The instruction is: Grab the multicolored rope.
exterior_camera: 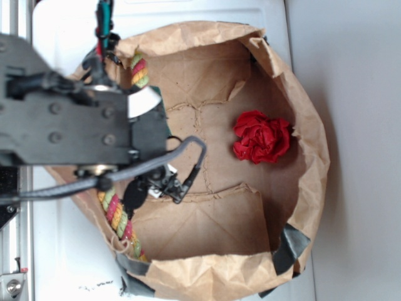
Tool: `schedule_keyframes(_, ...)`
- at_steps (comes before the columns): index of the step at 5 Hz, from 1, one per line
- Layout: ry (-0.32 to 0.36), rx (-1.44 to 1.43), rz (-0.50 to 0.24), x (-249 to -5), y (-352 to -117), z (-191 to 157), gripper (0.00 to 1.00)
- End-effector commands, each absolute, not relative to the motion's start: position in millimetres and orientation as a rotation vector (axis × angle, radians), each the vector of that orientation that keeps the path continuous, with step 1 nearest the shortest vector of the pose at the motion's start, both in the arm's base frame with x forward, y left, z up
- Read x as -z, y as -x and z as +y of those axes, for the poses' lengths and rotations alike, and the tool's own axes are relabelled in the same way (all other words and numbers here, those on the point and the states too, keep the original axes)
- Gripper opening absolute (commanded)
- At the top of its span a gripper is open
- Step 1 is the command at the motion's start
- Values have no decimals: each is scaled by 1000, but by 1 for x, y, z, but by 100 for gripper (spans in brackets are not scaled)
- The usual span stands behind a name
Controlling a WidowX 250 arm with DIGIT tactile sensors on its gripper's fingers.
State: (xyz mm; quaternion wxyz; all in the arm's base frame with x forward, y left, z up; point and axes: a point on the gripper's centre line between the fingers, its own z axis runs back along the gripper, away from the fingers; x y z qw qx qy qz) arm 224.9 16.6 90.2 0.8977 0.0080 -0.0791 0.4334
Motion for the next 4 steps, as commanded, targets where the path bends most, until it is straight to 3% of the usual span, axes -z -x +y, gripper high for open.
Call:
schedule_keyframes(1,-23,-866,-198,-79,-225,20,100)
schedule_keyframes(4,-68,-742,-233,-49,-225,36,100)
